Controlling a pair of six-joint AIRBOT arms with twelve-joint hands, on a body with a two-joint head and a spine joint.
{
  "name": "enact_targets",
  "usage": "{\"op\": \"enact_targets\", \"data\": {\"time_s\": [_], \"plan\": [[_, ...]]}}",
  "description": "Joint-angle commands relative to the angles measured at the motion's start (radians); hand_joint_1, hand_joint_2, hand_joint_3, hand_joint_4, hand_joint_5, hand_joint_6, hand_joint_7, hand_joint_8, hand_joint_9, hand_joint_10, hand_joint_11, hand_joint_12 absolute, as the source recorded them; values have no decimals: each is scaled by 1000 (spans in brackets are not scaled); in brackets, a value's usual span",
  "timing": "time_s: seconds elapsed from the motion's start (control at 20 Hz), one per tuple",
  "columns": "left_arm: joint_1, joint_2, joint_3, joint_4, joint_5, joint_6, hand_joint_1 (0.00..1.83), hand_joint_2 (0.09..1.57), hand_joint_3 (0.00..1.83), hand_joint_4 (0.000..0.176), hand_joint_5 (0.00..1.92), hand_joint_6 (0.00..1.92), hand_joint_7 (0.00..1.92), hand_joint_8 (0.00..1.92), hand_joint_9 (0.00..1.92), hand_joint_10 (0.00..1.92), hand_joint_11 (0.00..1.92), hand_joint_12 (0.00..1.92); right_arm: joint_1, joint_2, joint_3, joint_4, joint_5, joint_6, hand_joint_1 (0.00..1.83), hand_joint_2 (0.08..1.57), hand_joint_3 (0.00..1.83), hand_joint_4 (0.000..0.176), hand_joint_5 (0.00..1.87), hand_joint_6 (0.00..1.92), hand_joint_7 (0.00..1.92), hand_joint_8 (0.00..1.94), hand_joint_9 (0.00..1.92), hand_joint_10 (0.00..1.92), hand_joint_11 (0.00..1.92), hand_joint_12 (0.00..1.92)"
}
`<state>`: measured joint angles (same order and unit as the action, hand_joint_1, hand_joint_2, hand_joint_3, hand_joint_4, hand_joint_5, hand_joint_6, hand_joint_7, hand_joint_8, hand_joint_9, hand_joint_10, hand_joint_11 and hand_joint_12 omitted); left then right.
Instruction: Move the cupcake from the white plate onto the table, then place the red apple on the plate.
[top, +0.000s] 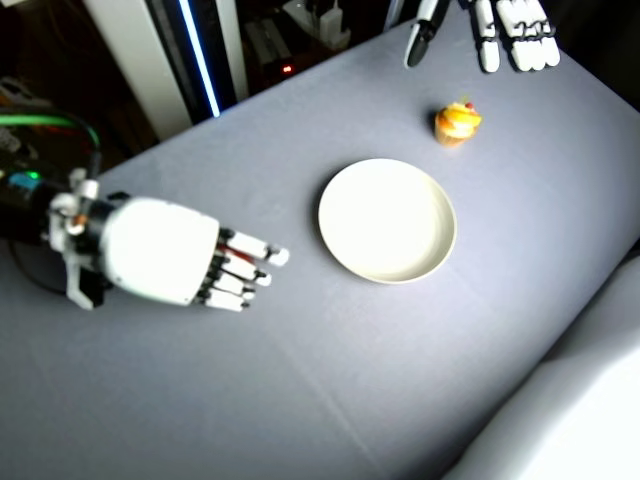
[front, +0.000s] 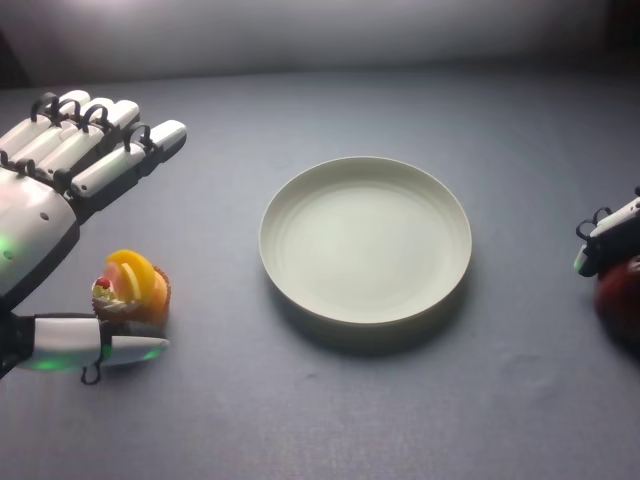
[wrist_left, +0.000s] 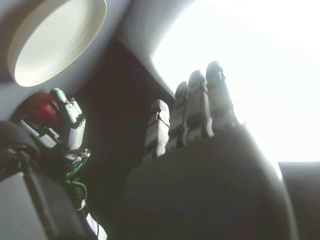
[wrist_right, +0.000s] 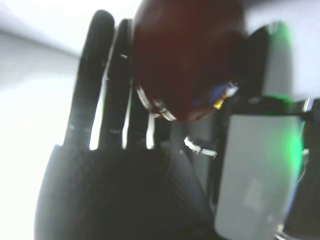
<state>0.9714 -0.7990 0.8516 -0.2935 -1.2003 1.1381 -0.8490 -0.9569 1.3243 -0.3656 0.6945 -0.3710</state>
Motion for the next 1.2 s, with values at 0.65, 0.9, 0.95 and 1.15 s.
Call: {"op": "enact_targets", "data": {"time_s": [0.65, 0.9, 0.95, 1.15], "plan": [[21, 3, 0, 9, -142, -27, 773, 783, 0, 172, 0, 0, 0, 0, 0, 0, 0, 0, 396, -273, 171, -39, 149, 21, 1293, 1003, 6, 0, 1252, 497, 1303, 402, 1073, 575, 573, 1178], [1, -14, 17, 31, -122, -44, 793, 792, 2, 176, 0, 0, 0, 0, 0, 0, 0, 0, 446, -428, 283, -169, 47, 154, 1274, 987, 1, 26, 1258, 486, 1404, 248, 1233, 483, 757, 1267], [-5, -23, 26, 34, -115, -50, 783, 797, 3, 176, 0, 0, 0, 0, 0, 0, 0, 0, 446, -454, 294, -194, 14, 154, 1280, 976, 0, 23, 1306, 391, 1446, 178, 1250, 643, 911, 1373], [-8, -25, 30, 40, -115, -59, 771, 810, 7, 160, 0, 0, 0, 0, 0, 0, 0, 0, 446, -507, 310, -272, -60, 154, 1144, 1009, 0, 0, 940, 296, 979, 397, 1001, 354, 631, 1217]]}}
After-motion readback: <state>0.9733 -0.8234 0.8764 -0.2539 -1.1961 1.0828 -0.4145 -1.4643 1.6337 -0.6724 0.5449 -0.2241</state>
